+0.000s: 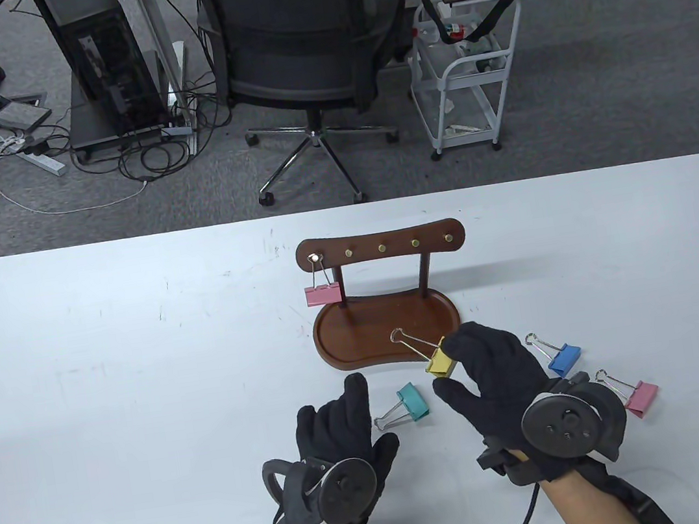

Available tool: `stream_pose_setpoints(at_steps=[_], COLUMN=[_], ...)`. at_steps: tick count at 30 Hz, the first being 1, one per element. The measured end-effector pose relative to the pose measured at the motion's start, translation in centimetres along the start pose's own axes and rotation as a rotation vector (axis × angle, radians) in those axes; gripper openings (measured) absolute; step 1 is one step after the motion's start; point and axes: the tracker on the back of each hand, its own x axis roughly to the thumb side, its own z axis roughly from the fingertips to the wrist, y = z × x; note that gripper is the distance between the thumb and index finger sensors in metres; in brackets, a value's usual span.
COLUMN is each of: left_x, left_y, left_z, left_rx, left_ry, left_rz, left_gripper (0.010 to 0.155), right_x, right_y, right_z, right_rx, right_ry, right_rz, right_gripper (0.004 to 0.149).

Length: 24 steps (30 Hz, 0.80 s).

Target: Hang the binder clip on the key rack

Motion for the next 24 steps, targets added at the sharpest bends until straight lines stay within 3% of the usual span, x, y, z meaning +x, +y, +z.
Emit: stream_pose_setpoints(at_steps=[11,24], left_x=[-1.0,-1.1], left_y=[-0.2,-0.2], left_z=[-0.2,-0.3], left_rx=[-0.012,-0.015], left_ry=[0.077,0.091], left_rz=[0.007,0.010], left_gripper=[0.089,0.088], right_x=[1.9,2.4], right_y=[1.8,6.4], right_z=[-4.6,-9.0], right_rx=[-0.019,0.021], right_ry=[0.083,0.204], right_rz=[0.092,0.176], right_gripper=[0.068,0.067])
